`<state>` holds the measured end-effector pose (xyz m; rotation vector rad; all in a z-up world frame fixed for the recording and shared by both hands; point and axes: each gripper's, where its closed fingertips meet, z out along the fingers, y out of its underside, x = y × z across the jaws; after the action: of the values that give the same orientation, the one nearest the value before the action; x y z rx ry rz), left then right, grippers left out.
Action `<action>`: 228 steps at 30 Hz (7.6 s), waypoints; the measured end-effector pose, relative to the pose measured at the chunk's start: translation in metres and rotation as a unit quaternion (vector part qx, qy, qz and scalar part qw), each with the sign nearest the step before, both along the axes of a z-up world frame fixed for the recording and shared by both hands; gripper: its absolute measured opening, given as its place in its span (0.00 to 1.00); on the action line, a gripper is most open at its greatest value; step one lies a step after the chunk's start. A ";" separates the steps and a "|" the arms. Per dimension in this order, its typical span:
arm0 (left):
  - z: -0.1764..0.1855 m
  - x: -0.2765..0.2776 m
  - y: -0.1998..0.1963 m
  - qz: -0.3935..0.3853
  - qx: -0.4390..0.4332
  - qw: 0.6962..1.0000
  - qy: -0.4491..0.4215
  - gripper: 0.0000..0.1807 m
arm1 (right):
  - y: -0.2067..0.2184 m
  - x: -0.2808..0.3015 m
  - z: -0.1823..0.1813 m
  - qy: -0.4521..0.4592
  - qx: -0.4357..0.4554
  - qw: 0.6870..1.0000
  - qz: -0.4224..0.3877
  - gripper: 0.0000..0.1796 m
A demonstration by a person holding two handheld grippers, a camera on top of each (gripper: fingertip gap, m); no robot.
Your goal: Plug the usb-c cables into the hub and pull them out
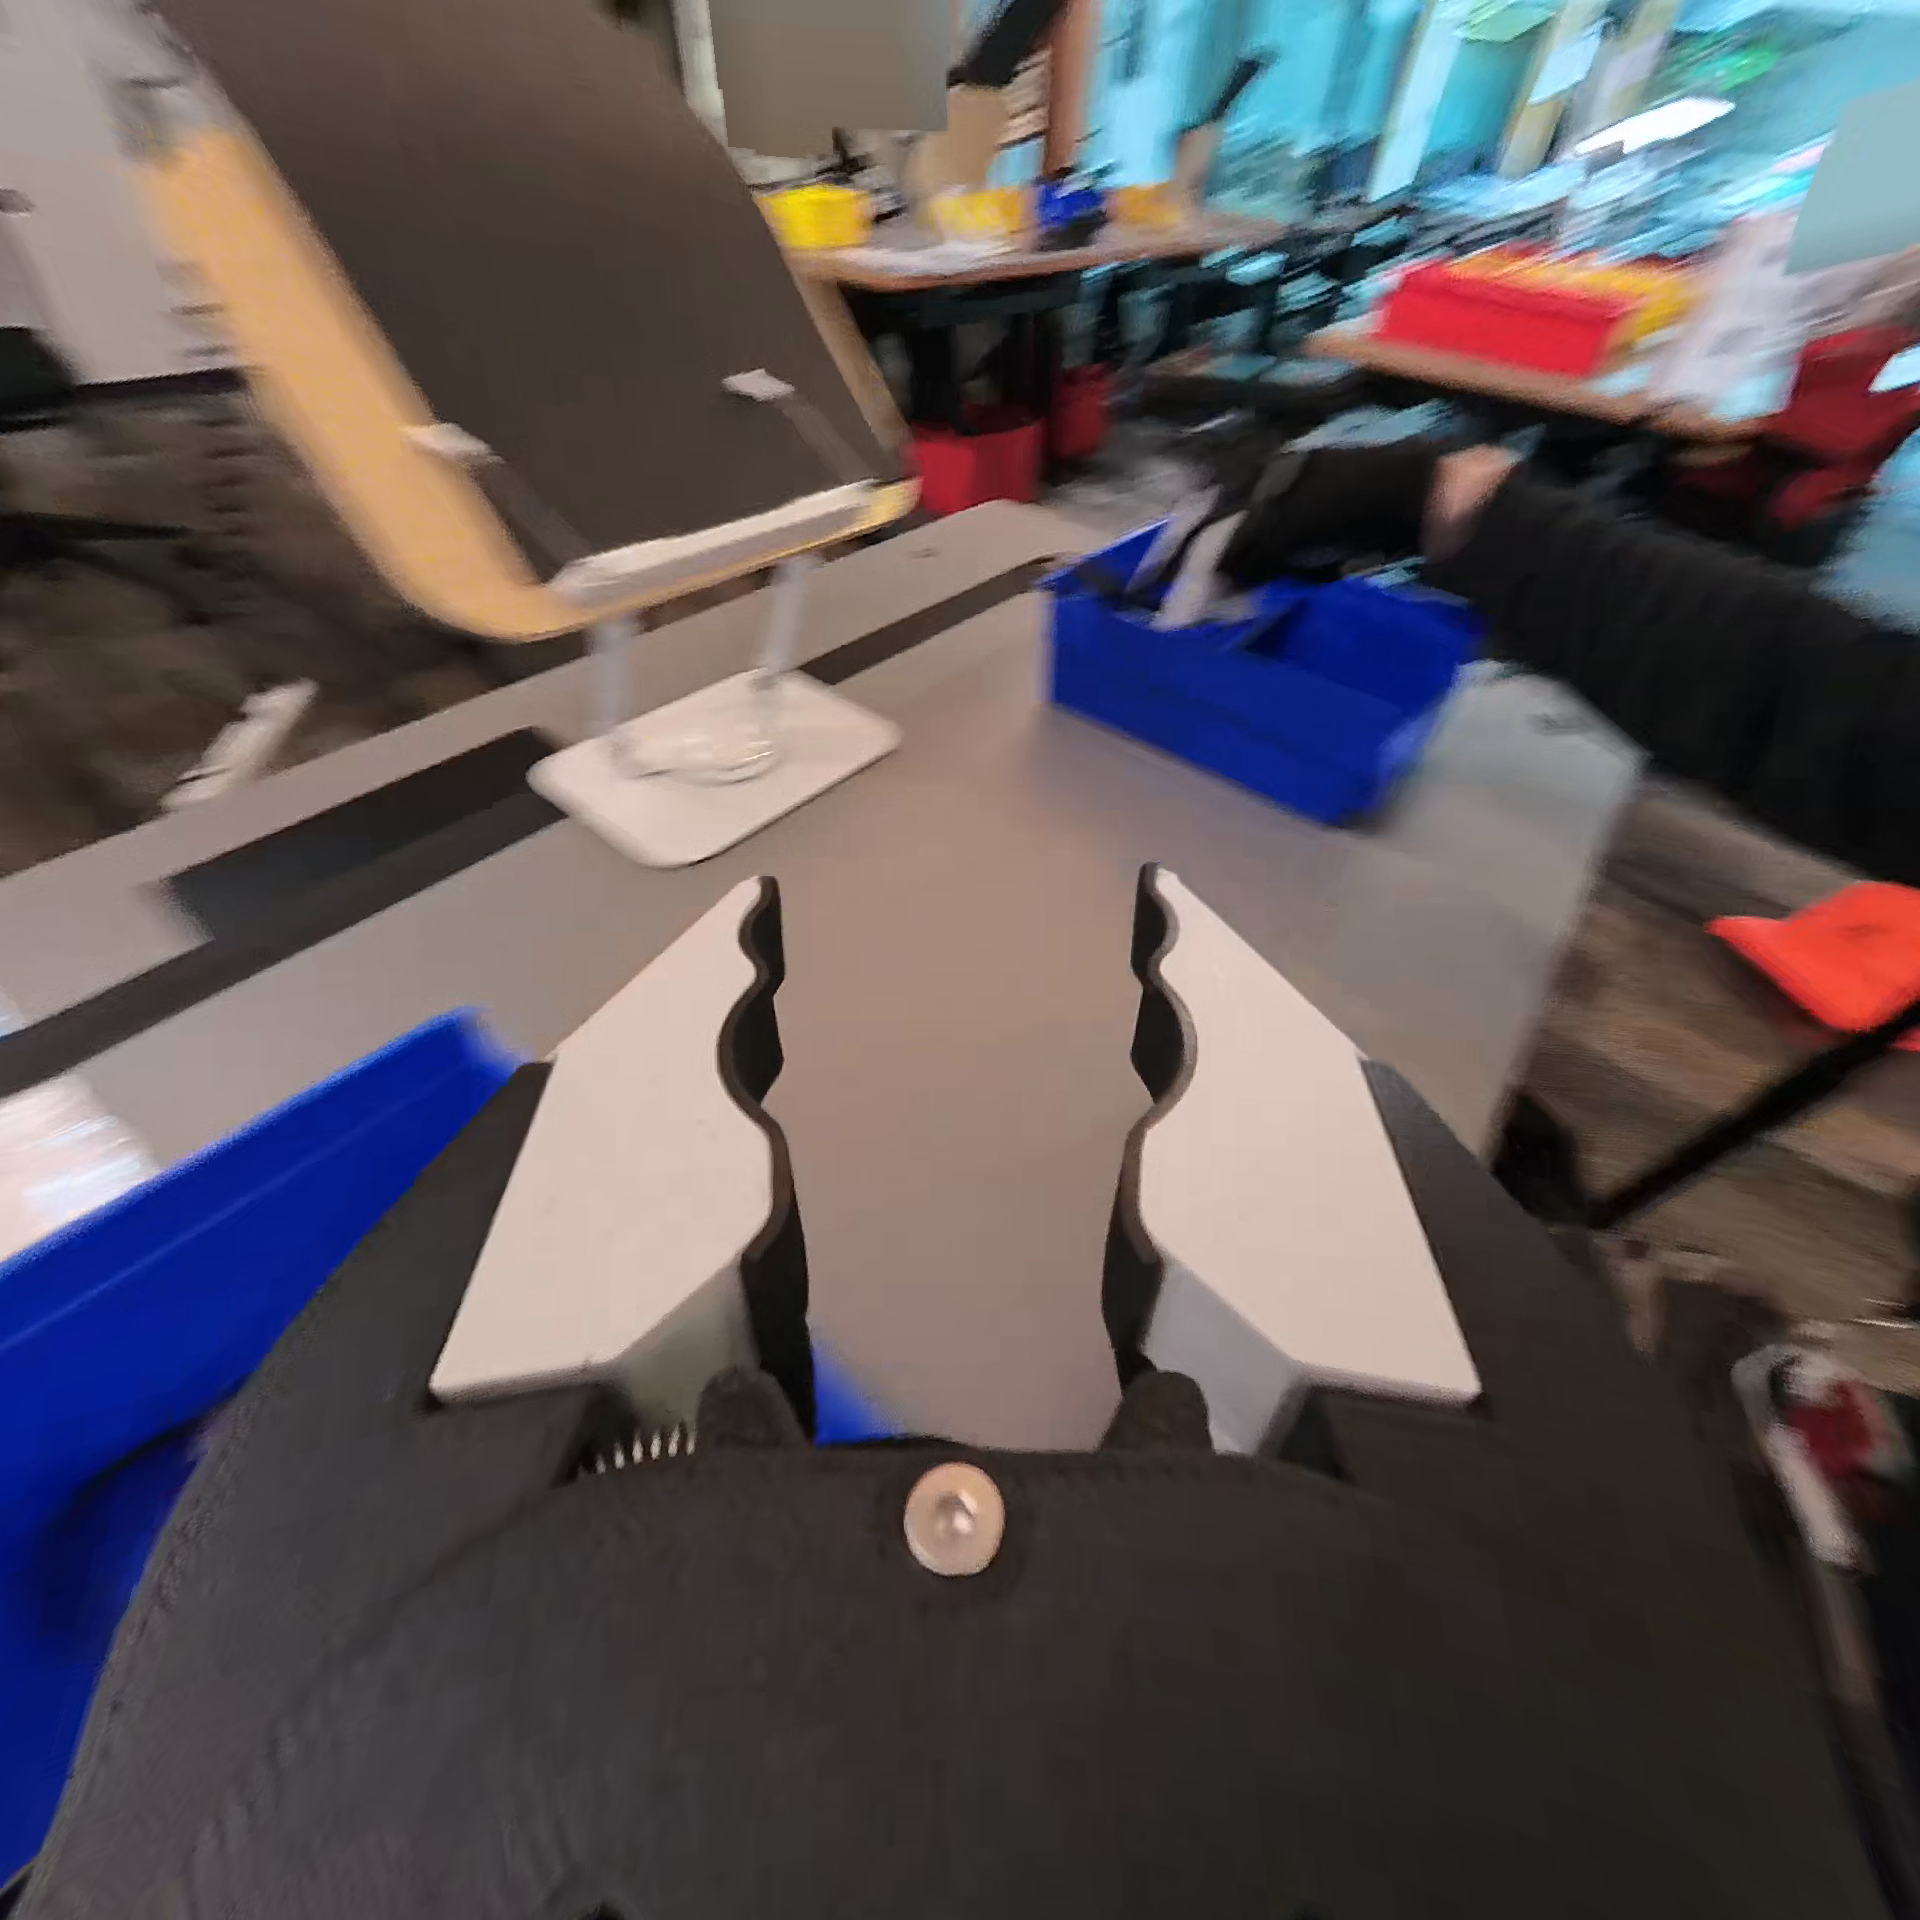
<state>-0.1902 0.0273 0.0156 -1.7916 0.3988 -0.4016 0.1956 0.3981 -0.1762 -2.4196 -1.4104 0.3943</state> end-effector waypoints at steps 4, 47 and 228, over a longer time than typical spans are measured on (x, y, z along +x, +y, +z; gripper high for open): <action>-0.017 -0.054 0.004 0.074 -0.034 0.995 0.056 0.36 | 0.001 0.008 0.026 0.049 0.007 0.998 -0.026 0.59; -0.259 -0.189 0.062 -0.258 -0.397 0.698 0.537 0.20 | -0.226 -0.148 0.087 0.257 0.149 0.943 0.153 0.33; -0.122 0.158 0.035 -0.160 0.018 0.874 0.459 0.05 | -0.305 -0.165 0.074 0.490 -0.177 0.831 0.195 0.15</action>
<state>-0.0320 0.0620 -0.1061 -1.7857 1.3688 0.2775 0.0308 0.0928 -0.1027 -1.5891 -1.3267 1.8104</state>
